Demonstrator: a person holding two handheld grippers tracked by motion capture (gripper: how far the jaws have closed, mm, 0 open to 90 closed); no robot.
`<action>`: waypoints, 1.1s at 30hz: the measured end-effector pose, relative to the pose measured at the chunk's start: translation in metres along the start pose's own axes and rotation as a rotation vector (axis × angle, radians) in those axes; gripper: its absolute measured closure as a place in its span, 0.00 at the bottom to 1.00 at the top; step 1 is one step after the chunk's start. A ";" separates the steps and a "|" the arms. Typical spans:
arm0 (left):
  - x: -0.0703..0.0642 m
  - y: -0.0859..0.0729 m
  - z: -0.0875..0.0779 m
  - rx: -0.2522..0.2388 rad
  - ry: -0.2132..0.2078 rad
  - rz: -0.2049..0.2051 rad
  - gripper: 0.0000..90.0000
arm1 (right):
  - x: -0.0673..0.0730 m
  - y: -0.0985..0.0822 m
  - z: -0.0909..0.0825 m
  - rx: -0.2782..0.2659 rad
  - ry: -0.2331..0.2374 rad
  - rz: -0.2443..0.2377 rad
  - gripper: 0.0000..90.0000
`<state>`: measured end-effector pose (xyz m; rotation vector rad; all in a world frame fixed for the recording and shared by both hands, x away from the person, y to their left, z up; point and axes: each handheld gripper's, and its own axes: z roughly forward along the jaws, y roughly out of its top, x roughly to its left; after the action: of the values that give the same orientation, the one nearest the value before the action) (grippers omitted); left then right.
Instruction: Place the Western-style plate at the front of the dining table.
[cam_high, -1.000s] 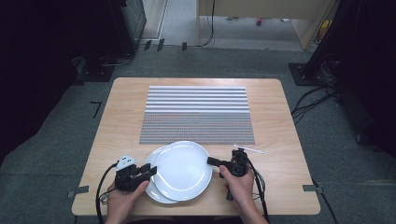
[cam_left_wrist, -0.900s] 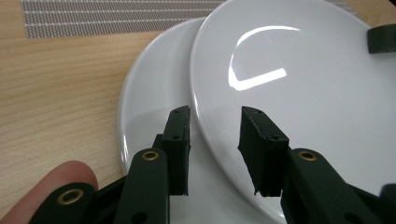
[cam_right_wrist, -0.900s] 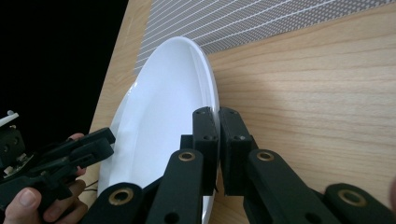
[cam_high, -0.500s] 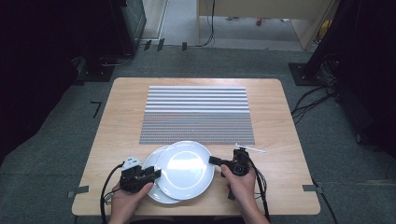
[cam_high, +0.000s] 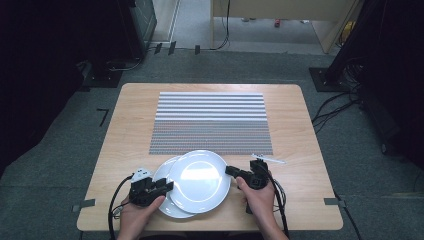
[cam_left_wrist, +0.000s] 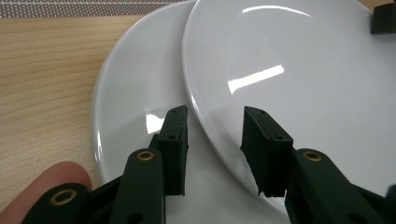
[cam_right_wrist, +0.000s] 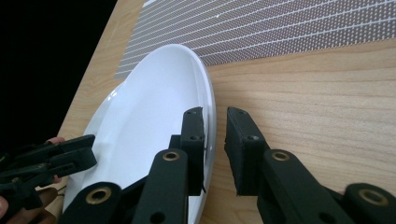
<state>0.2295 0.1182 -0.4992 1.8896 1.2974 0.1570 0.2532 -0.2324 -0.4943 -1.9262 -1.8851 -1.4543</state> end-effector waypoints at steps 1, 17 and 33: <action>0.000 0.000 0.000 0.000 0.000 0.000 0.68 | 0.001 0.000 -0.001 -0.001 -0.003 -0.007 0.86; 0.000 0.000 0.001 -0.010 -0.010 -0.008 0.69 | 0.002 -0.007 -0.001 0.006 0.005 0.025 0.94; -0.001 -0.001 0.002 -0.011 -0.016 -0.003 0.67 | 0.000 -0.006 -0.004 -0.012 0.019 0.049 0.95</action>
<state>0.2299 0.1166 -0.5008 1.8758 1.2861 0.1470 0.2463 -0.2335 -0.4959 -1.9433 -1.8116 -1.4681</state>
